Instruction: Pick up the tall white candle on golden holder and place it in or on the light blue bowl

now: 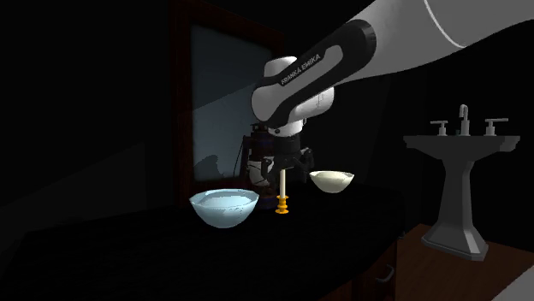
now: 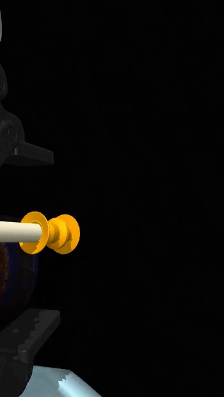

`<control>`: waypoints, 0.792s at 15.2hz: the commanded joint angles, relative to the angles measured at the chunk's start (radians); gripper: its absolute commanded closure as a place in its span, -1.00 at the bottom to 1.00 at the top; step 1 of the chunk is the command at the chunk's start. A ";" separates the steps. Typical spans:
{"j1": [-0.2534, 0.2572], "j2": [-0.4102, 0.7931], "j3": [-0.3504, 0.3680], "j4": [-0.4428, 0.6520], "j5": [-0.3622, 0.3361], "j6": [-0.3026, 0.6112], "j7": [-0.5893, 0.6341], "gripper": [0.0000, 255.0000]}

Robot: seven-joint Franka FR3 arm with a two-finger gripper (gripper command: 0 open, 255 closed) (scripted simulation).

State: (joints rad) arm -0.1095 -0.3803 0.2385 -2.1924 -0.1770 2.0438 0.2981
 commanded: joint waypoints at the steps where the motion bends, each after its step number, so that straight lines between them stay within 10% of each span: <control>1: -0.023 0.074 0.038 0.036 -0.072 0.044 0.069 -1.00; 12: -0.049 0.162 0.050 0.013 -0.147 0.152 0.127 -1.00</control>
State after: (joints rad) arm -0.1576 -0.2196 0.2885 -2.1764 -0.3225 2.1909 0.4240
